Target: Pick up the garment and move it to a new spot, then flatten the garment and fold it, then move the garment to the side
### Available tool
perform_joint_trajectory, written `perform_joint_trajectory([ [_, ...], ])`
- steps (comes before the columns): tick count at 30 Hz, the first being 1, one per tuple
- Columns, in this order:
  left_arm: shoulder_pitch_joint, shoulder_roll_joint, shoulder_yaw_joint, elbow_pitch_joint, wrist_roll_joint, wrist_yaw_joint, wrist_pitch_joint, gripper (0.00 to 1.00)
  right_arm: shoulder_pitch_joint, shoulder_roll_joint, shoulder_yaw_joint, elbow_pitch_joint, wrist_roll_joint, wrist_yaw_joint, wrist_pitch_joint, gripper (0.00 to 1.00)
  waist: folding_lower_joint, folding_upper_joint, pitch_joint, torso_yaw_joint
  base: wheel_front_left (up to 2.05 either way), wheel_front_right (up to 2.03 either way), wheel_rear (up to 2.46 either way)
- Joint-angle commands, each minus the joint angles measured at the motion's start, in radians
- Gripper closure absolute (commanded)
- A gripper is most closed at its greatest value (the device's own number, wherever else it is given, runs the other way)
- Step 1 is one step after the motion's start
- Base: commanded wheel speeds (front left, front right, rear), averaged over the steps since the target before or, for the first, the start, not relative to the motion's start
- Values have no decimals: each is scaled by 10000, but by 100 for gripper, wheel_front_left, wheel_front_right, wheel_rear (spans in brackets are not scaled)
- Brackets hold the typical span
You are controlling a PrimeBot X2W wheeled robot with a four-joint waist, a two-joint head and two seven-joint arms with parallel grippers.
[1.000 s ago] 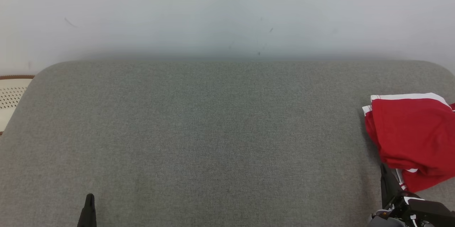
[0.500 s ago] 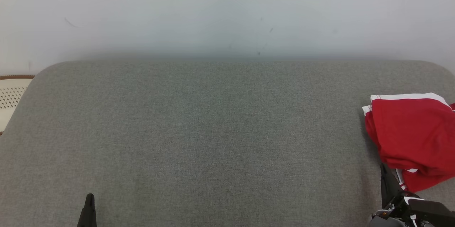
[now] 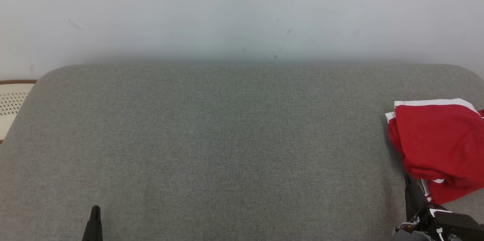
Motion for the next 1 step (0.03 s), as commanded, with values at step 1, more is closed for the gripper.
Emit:
perform_joint_trajectory([
  [1, -82, 27, 14, -24, -23, -21, 37, 100, -57, 20, 0, -20, 47, 4, 1, 100, 0, 0, 0, 0, 0, 0, 0],
])
